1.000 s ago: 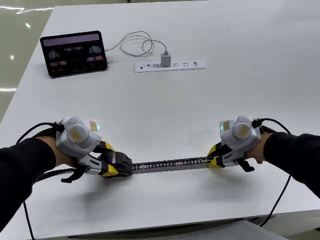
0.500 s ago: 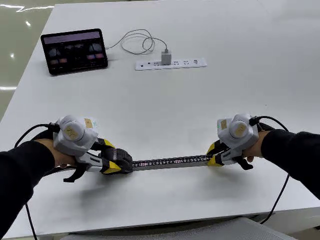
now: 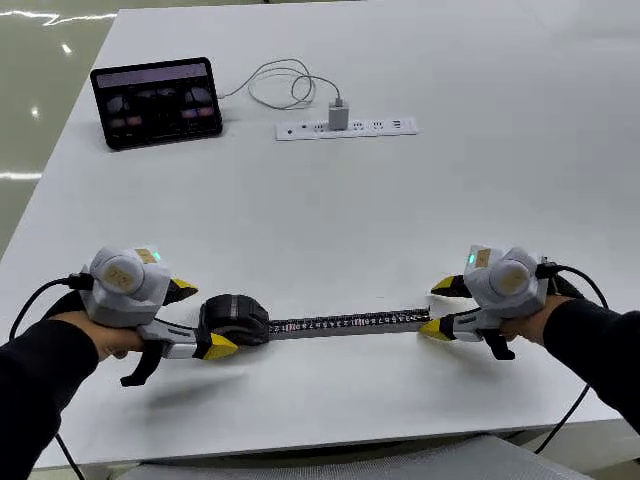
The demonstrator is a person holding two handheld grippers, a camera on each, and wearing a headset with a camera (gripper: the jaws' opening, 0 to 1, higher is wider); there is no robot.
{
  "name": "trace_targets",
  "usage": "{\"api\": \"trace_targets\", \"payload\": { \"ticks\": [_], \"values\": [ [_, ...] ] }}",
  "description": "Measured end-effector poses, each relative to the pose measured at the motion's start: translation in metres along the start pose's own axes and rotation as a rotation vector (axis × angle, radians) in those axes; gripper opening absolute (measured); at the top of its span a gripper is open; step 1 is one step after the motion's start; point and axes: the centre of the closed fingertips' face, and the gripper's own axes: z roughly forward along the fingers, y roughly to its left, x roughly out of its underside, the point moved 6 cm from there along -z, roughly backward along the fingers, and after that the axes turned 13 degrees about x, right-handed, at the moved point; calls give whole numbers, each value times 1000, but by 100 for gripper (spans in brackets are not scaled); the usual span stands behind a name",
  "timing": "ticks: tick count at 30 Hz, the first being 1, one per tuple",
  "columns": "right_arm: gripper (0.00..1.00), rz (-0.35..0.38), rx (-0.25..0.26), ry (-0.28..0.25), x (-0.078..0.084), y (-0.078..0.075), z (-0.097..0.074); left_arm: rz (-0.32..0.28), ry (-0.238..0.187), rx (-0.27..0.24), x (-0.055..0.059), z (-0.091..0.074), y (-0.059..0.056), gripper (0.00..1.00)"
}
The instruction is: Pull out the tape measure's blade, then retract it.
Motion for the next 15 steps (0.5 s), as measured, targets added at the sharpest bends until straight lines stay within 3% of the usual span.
{"api": "trace_targets", "payload": {
  "ticks": [1,3,4,6,7,8,9,15],
  "values": [
    [37,7,1,-2,1,1,-2,-23,-25,-5,0,-1,1,75],
    [38,51,11,-12,2,4,-7,-7,-49,-51,0,-6,5,85],
    [39,73,15,-12,3,5,-8,-11,-55,-46,2,-6,4,89],
    [42,78,19,-7,8,7,-11,-27,-114,-54,0,-8,3,99],
    [43,77,22,-5,9,8,-11,-32,-107,-62,2,-10,3,99],
    [44,85,33,-3,12,9,-13,-12,-115,-115,2,-14,7,100],
    [45,95,36,-8,13,9,-13,-9,-115,-132,4,-15,8,100],
    [53,138,89,-39,19,10,-22,-58,-152,-187,13,-25,8,100]
  ]
}}
